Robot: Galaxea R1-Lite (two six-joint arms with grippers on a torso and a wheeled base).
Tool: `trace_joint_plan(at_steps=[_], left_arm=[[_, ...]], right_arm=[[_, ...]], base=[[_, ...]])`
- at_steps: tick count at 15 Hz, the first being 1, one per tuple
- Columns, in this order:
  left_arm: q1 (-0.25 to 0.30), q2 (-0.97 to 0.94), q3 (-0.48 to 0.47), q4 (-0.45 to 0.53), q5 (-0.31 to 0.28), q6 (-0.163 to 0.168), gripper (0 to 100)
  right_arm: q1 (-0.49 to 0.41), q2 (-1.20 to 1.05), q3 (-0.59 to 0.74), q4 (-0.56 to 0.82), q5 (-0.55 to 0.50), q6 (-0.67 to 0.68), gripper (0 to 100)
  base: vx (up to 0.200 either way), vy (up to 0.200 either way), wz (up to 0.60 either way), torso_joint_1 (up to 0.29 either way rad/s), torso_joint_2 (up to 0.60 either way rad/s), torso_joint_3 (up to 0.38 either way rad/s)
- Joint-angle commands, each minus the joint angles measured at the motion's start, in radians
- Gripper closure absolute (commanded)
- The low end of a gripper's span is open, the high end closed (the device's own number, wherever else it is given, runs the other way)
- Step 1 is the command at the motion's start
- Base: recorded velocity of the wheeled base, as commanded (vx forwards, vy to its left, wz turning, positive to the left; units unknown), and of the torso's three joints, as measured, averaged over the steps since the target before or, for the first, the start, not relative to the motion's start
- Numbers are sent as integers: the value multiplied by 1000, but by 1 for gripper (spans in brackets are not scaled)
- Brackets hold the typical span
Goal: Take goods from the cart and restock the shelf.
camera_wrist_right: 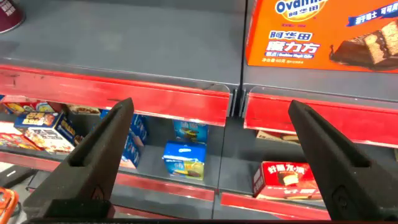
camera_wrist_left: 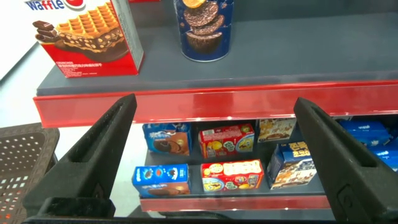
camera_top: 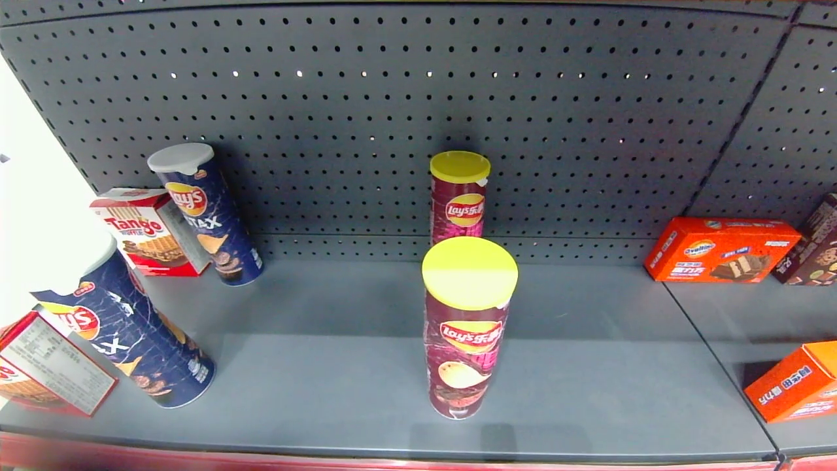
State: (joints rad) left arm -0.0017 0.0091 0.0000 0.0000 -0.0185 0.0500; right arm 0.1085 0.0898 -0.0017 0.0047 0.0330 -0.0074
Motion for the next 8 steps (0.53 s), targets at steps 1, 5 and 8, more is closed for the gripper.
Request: trace_joint_plan(at_steps=[1, 5, 8], left_arm=[[0, 3, 0, 0, 0, -1, 0], [0, 3, 0, 0, -1, 1, 0], [0, 3, 0, 0, -1, -2, 0]], right_arm=[[0, 4, 0, 0, -1, 0, 0], [-162, -10, 2, -2, -1, 0, 0], [-105, -90, 2, -3, -4, 3, 0]], base=[[0, 0, 0, 0, 0, 0], [0, 0, 0, 0, 0, 0], [0, 0, 0, 0, 0, 0]])
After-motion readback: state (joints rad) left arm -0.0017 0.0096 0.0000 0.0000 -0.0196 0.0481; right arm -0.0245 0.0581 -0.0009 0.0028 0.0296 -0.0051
